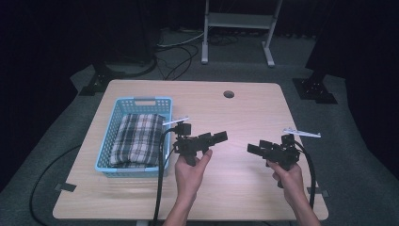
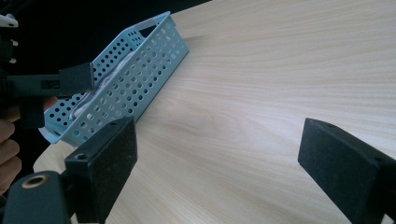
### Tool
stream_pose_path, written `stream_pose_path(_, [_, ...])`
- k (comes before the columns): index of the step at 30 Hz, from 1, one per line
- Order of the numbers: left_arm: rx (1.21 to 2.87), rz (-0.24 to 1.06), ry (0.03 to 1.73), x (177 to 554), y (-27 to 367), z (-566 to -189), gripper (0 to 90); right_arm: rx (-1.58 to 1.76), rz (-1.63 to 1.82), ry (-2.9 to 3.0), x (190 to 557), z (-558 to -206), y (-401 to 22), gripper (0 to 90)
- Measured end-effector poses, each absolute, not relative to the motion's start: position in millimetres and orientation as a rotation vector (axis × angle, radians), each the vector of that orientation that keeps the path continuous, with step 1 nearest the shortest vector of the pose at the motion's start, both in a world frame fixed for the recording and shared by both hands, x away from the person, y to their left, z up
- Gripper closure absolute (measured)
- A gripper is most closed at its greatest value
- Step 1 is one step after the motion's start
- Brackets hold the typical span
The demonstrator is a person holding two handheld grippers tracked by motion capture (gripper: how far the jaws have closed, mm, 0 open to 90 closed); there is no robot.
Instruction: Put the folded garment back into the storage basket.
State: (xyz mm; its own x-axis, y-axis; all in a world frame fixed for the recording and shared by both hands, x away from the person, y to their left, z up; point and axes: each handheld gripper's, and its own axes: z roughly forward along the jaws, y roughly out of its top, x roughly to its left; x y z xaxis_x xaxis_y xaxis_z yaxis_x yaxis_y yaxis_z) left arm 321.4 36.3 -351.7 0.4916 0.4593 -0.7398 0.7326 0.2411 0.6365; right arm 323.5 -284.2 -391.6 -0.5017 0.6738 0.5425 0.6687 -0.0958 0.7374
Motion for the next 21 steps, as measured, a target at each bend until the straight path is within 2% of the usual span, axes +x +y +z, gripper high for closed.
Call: stream_pose_path(21, [1.392, -0.202, 1.144, 301.6, 16.7, -381.3, 13.3, 1.635, 1.681, 2.035, 316.3, -412.7, -307.9, 11.7])
